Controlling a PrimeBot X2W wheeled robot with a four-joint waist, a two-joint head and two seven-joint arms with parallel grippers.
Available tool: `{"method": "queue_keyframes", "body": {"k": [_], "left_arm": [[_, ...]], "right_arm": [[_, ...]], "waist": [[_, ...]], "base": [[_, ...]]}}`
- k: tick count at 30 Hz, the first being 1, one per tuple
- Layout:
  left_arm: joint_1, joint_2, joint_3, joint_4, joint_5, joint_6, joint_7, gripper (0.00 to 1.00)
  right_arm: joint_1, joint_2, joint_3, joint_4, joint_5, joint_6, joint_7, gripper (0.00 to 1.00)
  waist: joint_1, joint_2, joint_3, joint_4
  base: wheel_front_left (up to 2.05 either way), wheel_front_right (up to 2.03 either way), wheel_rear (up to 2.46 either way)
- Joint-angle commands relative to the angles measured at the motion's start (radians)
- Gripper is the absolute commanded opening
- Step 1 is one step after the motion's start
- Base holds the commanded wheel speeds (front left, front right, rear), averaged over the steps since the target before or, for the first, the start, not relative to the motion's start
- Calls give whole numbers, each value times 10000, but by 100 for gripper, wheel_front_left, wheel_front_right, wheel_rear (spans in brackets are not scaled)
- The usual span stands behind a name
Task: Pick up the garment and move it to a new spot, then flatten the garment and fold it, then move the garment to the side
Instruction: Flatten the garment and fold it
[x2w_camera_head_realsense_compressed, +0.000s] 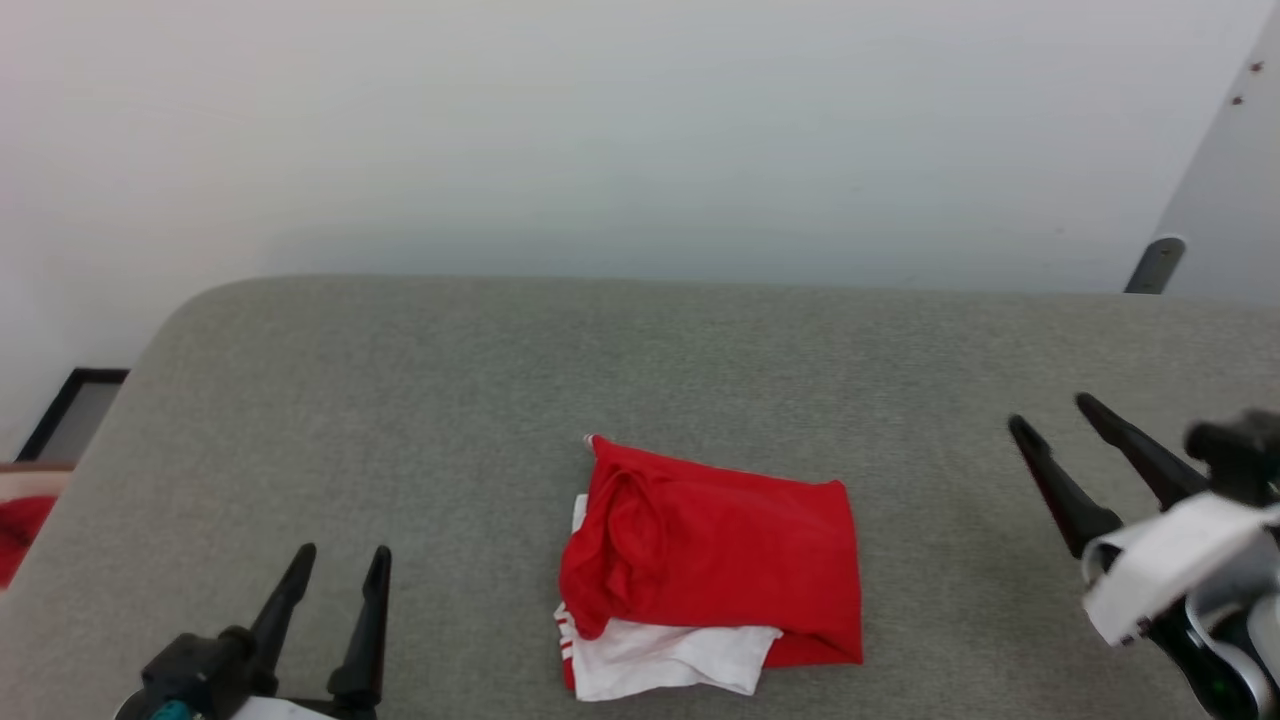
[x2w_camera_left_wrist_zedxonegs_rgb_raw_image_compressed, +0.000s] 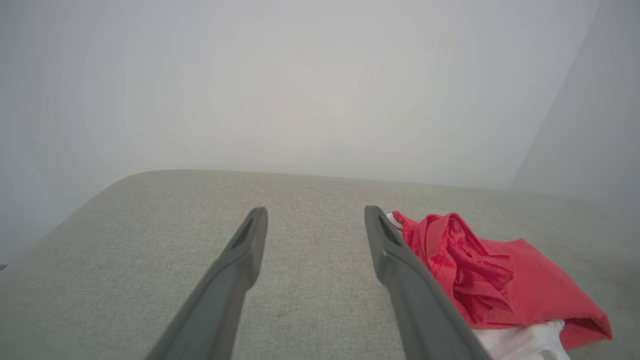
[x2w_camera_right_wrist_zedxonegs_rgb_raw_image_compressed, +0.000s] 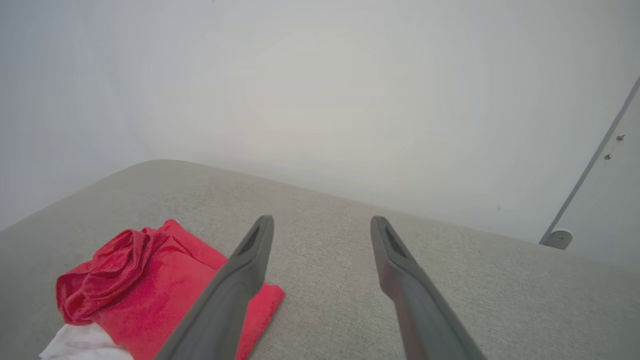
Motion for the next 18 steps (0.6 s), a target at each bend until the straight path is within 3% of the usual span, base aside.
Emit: {"method": "queue_keyframes", "body": {"k": [1,8,18], "left_arm": [[117,76,64,-50,61,-18,-35,100],[344,212,362,-128,78,-20,-35,100],[598,438,730,-144,165,-18,-35,100]], "right_arm": [[335,-23,-174,60,-119,-4,-466,100],[1476,-64,-829,380,-464,-4,-1792,100],[2511,210,-1948,420,-804,-4,-2344,100]], "waist": [[0,0,-85,-199],[0,0,-242,-317],[0,0,-370,-291]], "base": [[0,0,0],[0,0,0],[0,0,0]]}}
